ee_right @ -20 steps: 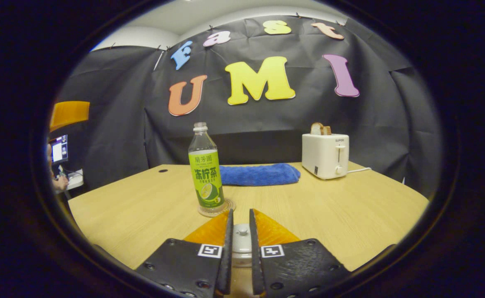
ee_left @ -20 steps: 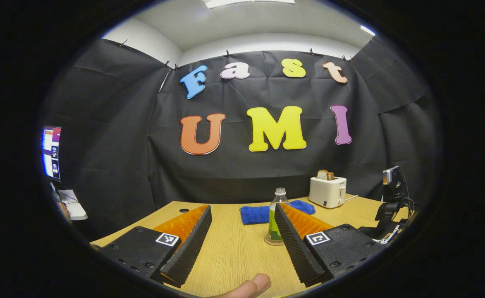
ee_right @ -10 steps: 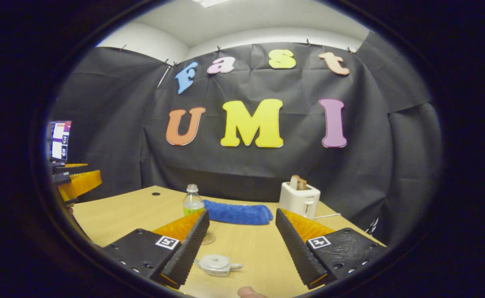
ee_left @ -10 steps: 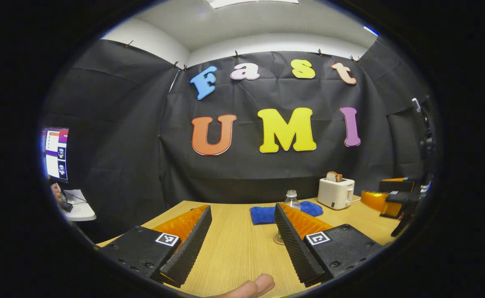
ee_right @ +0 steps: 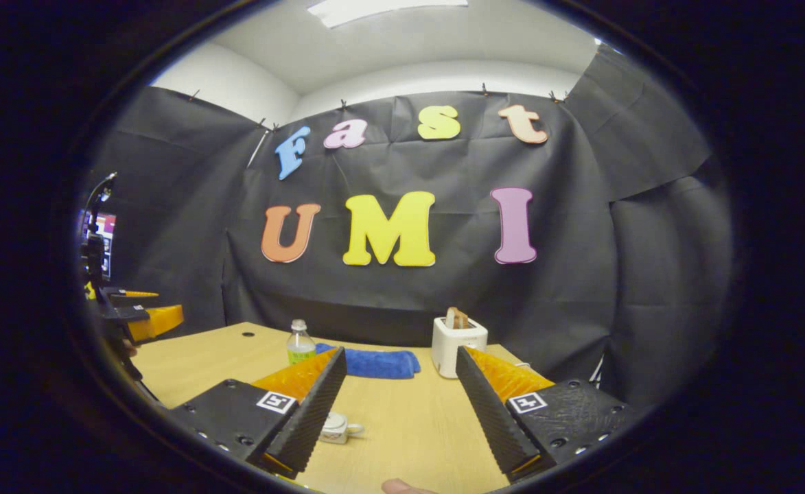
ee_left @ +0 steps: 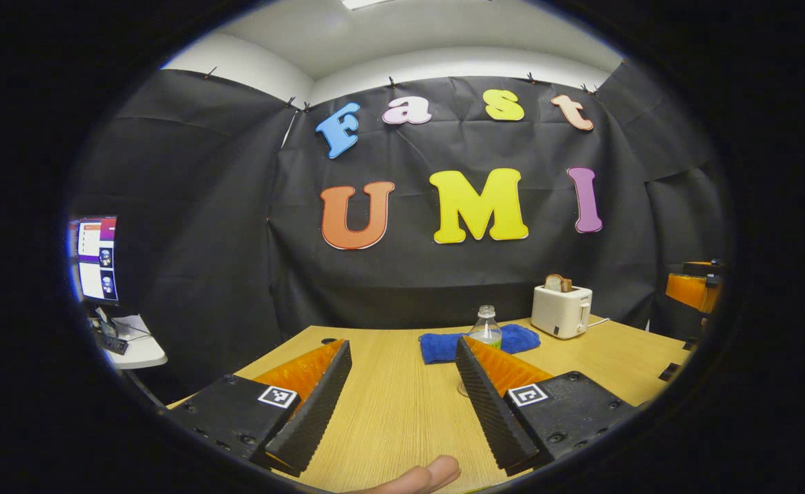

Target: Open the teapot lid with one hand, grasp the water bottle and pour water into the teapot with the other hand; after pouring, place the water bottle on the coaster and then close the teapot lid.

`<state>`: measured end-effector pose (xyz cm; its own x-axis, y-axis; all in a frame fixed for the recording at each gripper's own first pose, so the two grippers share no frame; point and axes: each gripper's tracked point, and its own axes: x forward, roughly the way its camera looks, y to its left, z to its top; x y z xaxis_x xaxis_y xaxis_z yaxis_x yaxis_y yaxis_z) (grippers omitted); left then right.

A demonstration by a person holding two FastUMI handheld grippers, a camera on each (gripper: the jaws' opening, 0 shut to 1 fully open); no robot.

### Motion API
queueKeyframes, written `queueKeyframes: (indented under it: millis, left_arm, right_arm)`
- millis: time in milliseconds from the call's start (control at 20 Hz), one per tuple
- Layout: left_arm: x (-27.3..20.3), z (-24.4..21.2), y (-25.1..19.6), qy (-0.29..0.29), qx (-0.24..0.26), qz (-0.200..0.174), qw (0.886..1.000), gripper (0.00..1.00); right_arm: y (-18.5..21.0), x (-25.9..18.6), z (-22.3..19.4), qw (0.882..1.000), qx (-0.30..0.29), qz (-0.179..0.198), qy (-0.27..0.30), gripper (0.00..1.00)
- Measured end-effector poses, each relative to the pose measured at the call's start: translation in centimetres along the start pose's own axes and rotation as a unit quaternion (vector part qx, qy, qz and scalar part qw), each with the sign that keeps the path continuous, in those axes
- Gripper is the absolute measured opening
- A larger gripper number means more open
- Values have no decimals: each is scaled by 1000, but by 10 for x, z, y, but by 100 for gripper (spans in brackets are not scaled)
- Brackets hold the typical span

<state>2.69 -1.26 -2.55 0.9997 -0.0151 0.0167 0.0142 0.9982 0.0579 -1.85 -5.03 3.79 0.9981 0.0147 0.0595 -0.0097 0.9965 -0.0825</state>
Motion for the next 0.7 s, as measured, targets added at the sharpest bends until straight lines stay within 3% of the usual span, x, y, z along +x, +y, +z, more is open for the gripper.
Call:
queueKeyframes:
  millis: [300, 700]
  left_arm:
    - [1, -3, -1, 1, 21, 9, 1000, 95]
    - [8, -14, 11, 17, 10, 24, 1000, 95]
  right_arm:
    - [-3, 2, -18, 1000, -15, 2, 23, 96]
    - [3, 5, -31, 999, -30, 9, 40, 95]
